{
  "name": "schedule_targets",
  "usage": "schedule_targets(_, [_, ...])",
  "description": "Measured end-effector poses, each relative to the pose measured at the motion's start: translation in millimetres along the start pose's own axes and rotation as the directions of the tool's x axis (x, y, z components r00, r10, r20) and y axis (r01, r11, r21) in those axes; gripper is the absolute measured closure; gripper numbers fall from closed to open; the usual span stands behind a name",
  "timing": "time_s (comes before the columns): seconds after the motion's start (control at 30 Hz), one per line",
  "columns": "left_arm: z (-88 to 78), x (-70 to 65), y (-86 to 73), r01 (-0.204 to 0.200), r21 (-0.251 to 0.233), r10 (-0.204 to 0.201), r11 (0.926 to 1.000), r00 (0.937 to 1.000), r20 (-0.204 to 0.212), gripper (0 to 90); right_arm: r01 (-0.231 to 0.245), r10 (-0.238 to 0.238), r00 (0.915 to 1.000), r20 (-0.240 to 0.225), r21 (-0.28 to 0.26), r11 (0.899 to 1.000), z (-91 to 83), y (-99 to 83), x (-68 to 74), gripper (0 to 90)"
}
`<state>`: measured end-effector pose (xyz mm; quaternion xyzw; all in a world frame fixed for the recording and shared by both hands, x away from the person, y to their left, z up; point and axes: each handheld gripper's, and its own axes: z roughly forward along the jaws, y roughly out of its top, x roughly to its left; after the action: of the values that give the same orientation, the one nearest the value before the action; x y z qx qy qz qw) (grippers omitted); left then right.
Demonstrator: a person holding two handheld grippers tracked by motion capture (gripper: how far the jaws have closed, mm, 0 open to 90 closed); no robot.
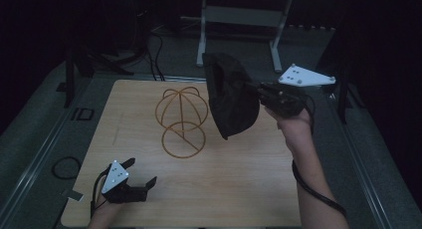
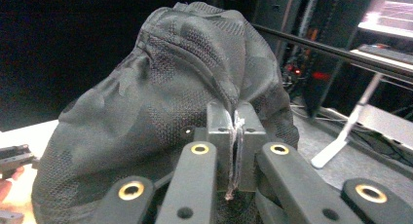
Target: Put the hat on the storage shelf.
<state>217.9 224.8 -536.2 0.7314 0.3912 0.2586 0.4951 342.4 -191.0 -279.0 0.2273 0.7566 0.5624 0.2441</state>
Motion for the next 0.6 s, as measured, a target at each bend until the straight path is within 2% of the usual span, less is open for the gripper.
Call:
schedule_targets(0.17, [-1.3, 4.5, -4.0, 0.013, 0.005, -0.013, 0.9999, 0.9999, -0.003, 2.5, 0.009, -0.009, 0.9993, -0.037, 0.020, 1.000, 22.2, 5.1, 10.4, 88.1])
schedule_targets(0.37, [-0.2, 5.3, -7.5, -0.001, 0.024, 0.001, 0.9997, 1.0000, -0.005, 2.5, 0.021, -0.018, 0.9978, -0.064, 0.049, 0.999, 46.7, 10.9, 21.2, 88.1])
schedule_targets(0.6, [-0.6, 7.4, -8.5, 0.019, 0.013, -0.019, 0.9997, 0.9998, 0.009, 2.5, 0.038, -0.027, 0.9955, -0.091, 0.120, 0.992, 75.5, 12.8, 31.5, 88.0])
